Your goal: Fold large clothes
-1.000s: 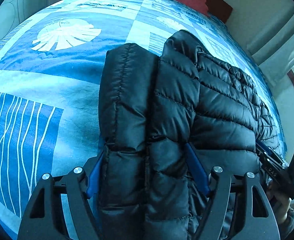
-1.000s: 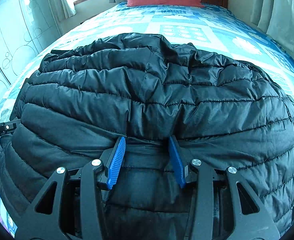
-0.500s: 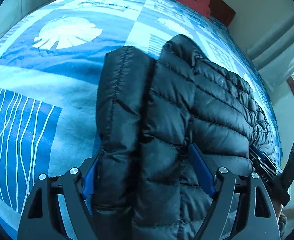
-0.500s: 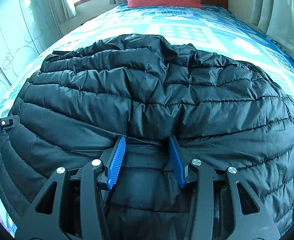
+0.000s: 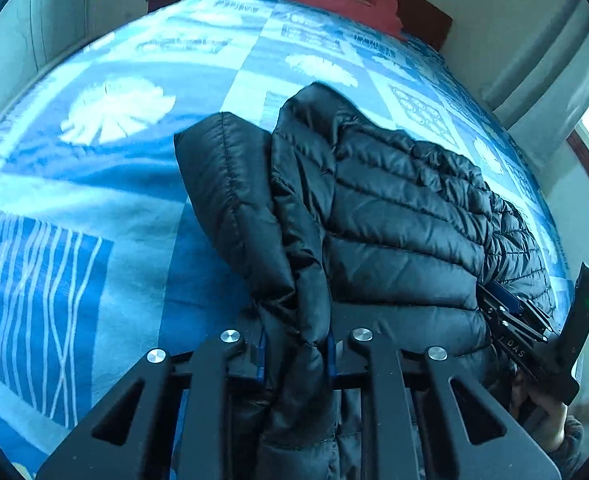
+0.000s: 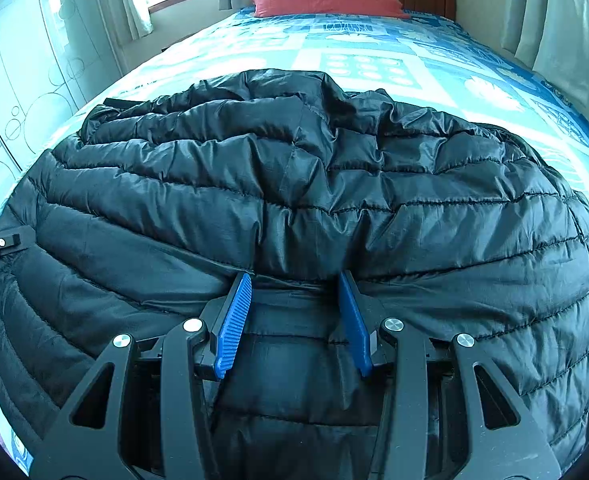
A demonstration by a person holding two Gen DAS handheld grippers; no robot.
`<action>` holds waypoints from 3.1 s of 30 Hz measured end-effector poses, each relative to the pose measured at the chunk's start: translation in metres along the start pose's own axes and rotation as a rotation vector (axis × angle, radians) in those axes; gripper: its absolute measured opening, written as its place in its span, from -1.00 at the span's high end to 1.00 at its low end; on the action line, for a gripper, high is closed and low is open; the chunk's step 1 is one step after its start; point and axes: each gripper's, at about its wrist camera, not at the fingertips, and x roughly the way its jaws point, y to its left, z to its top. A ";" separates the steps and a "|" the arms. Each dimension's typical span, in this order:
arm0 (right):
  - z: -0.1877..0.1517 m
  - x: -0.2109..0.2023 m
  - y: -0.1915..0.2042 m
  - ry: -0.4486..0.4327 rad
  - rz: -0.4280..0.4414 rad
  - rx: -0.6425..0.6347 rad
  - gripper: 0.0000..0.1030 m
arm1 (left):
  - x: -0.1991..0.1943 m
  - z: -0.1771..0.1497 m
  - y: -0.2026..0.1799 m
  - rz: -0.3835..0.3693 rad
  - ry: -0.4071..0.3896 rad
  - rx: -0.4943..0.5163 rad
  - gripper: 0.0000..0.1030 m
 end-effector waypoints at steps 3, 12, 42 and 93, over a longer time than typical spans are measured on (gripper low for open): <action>0.002 0.000 0.001 -0.003 -0.008 -0.008 0.15 | -0.014 0.001 -0.011 0.011 -0.034 0.004 0.66; 0.011 -0.053 -0.026 -0.076 -0.016 0.033 0.15 | -0.064 0.010 -0.083 0.012 -0.133 0.133 0.66; -0.089 -0.119 -0.245 -0.073 -0.282 0.283 0.13 | 0.043 -0.033 -0.353 -0.047 -0.069 0.502 0.66; -0.071 -0.162 -0.191 -0.135 -0.381 0.147 -0.21 | -0.044 -0.034 -0.243 -0.014 -0.272 0.316 -0.27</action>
